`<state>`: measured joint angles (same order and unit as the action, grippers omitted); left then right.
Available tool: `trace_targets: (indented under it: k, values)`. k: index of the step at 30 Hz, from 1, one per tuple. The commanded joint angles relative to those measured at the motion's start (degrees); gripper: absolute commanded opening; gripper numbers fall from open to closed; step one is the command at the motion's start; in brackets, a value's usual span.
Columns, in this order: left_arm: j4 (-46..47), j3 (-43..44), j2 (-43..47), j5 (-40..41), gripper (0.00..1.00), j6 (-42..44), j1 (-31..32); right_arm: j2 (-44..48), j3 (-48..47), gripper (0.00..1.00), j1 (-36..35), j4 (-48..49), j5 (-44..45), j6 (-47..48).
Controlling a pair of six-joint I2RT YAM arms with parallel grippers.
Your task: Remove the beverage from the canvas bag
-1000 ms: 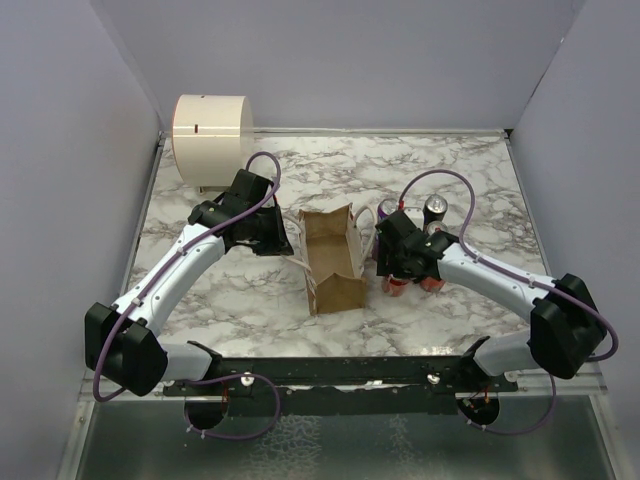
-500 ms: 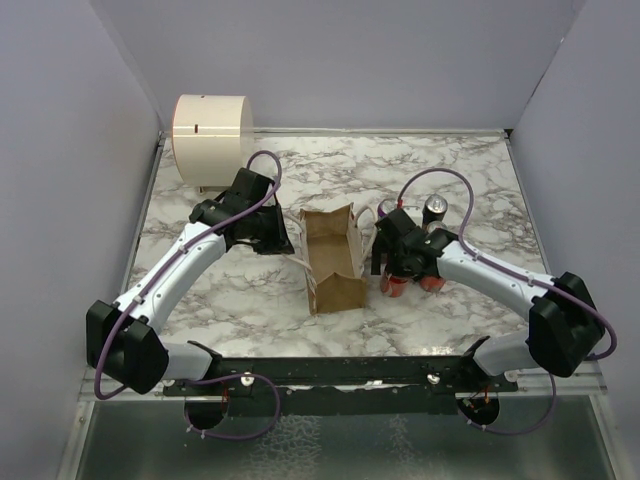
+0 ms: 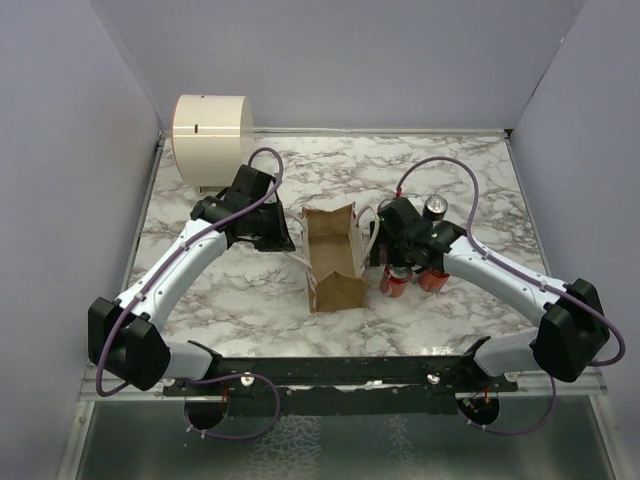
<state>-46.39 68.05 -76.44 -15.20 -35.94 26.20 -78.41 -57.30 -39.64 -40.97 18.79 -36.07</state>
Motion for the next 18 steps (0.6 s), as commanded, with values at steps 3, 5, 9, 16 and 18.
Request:
trace_targets:
  k: [3,5,9,16,18]
  values:
    - [-1.33,3.82,-0.87,1.93,0.07,2.68,-0.18,2.63,-5.02,1.0,0.22,-5.03,1.97,2.79]
    - [-1.66,4.62,-0.87,2.49,0.12,3.17,-0.18,3.46,-6.53,1.0,0.2,-6.07,2.91,3.61]
    - [-1.87,5.26,-0.95,2.81,0.26,3.54,-0.18,6.98,-9.39,1.0,0.18,-6.91,5.41,5.56]
    - [-2.21,6.7,-0.39,3.74,0.8,4.08,-0.18,13.95,-15.24,1.0,0.2,-8.16,7.87,7.97]
    - [-2.73,7.44,-0.27,4.43,0.93,4.19,-0.18,16.1,-16.35,1.0,0.18,-7.82,7.29,9.07]
